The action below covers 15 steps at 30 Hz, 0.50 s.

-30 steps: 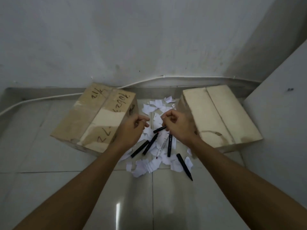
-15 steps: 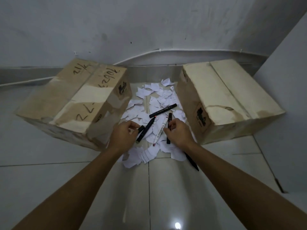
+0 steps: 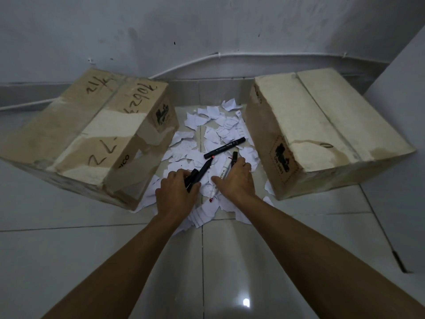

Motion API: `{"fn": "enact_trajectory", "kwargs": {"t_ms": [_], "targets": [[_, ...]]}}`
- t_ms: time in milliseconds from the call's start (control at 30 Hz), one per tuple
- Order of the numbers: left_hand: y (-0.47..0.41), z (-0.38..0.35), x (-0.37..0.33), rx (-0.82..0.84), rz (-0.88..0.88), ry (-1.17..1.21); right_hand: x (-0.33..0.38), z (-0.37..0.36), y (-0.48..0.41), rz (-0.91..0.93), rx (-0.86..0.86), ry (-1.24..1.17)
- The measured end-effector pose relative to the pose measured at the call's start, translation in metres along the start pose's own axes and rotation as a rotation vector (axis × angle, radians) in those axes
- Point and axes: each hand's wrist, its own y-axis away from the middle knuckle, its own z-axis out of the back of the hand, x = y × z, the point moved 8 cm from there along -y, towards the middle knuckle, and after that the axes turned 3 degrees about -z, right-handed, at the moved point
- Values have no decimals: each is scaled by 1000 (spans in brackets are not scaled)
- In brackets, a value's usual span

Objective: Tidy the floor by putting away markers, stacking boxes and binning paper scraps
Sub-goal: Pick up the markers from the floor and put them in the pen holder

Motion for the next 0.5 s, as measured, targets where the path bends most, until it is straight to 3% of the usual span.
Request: {"fn": "enact_trajectory", "kwargs": {"t_ms": [333,500], "targets": [[-4,-7,4,2,-13,-17,-4,8,-6,-89,18,-44],[-8,-10,-1,3,13,-31,-5,29,-4,-28,17,-39]]}}
